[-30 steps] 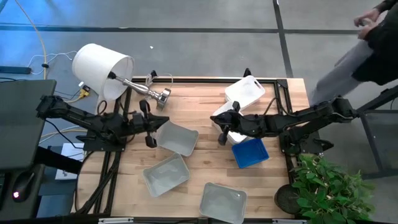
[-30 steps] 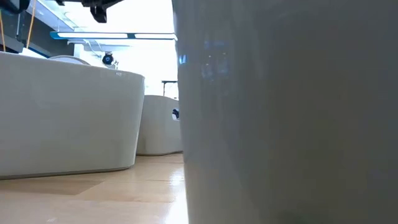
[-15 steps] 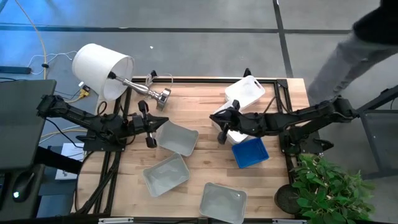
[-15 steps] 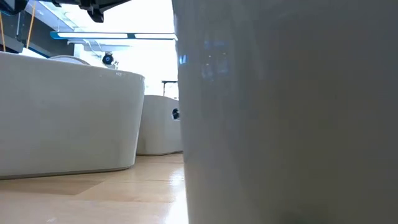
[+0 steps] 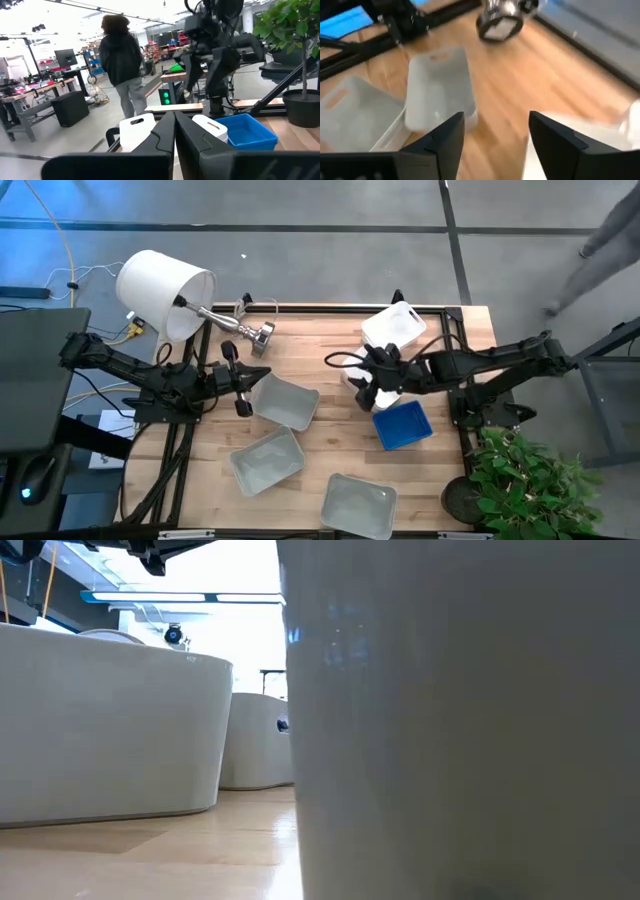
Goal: Stack baskets by color
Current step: Stack the top white bin on top of the white bin
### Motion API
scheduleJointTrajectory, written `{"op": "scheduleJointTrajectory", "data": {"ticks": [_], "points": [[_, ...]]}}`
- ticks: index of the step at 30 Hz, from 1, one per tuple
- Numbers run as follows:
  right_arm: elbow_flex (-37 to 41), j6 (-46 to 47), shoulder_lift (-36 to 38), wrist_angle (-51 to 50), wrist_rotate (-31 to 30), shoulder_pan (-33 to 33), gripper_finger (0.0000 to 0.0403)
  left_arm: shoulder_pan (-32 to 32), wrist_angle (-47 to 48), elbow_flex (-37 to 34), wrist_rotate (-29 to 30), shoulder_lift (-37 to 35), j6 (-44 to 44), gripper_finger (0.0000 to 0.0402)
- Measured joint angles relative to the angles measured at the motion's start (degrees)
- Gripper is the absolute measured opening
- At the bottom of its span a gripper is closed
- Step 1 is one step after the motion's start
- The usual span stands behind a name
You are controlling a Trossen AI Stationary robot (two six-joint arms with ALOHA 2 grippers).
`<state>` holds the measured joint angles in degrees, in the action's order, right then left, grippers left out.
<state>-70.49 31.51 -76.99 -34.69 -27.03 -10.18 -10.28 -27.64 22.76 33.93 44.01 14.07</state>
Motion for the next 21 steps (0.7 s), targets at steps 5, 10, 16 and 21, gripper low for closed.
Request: {"op": "scheduleJointTrajectory", "data": {"ticks": [5, 10, 16, 21], "points": [[0.98, 5.70, -1.83, -4.62, 3.43, -0.42, 0.0222, 0.00, -0.02, 0.00, 0.00, 0.00, -0.35, 0.0000], [0.99, 7.10, -7.80, -6.81, 5.01, -1.14, 0.0222, 0.00, -0.39, 0.00, -0.02, 0.00, -0.36, 0.0000], [0.50, 7.78, -13.78, -7.82, 5.51, -0.51, 0.0222, 0.01, -0.65, 0.04, -0.03, 0.00, -0.38, 0.0000], [-1.02, 12.84, -14.14, -13.40, -0.18, 0.65, 0.0219, 0.00, -0.61, 0.04, -0.04, 0.00, -0.59, 0.0001]]}}
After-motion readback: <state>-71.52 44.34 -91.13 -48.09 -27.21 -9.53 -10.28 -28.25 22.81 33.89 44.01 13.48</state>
